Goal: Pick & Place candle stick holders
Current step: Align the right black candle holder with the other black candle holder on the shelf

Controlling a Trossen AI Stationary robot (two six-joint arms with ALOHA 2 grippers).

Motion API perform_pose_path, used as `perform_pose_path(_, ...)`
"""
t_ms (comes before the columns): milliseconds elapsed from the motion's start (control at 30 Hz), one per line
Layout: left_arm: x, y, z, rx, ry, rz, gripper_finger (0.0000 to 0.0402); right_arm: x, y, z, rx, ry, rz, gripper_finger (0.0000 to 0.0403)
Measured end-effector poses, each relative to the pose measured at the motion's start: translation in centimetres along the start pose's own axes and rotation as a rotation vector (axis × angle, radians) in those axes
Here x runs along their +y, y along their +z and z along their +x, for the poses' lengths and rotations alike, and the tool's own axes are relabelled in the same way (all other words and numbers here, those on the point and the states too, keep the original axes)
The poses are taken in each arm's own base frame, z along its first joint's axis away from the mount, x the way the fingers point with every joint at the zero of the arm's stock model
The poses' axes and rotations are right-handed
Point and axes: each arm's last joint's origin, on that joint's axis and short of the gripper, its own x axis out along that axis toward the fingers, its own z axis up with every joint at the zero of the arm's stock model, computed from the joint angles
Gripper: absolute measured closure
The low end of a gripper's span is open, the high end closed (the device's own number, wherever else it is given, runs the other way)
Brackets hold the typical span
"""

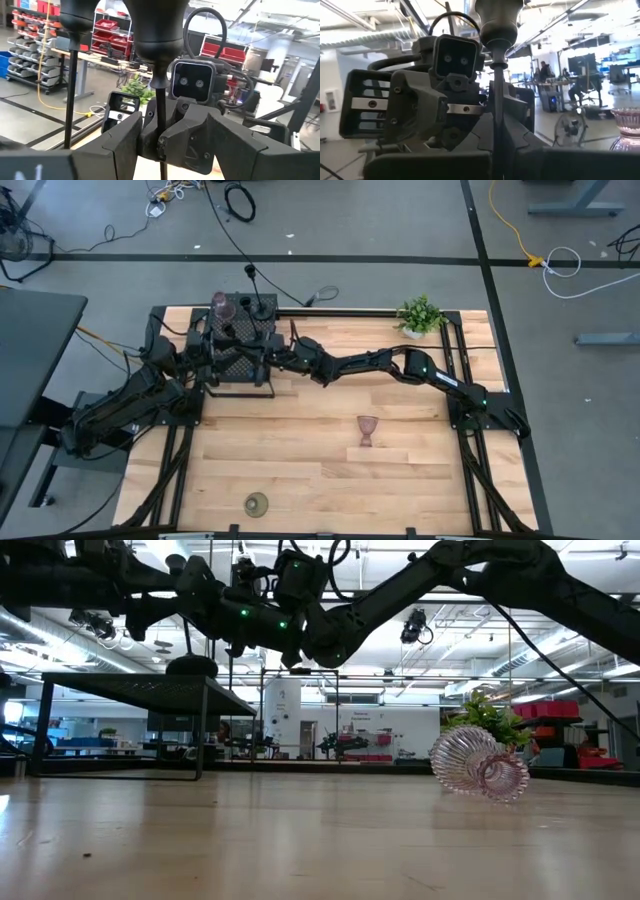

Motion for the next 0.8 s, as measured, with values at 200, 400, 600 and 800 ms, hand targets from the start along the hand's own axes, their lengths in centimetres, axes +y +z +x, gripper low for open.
perform_pose_path(200,0.04,0.01,0.0,-0.003,0.013,0.005,0.0177,-0.74,0.07,0.01,0.002,0.011,0.002,0.0403)
perform_pose_path(400,0.05,0.02,0.0,-0.005,0.016,0.006,0.0177,-0.77,0.01,0.01,0.006,0.01,-0.01,0.0403)
perform_pose_path(600,0.01,0.05,0.01,-0.007,0.008,0.005,0.0177,-0.69,0.12,-0.07,-0.033,0.021,-0.029,0.0403)
perform_pose_path(800,0.0,0.06,0.01,-0.007,0.006,0.004,0.0177,-0.67,0.31,-0.11,-0.06,0.016,-0.036,0.0403)
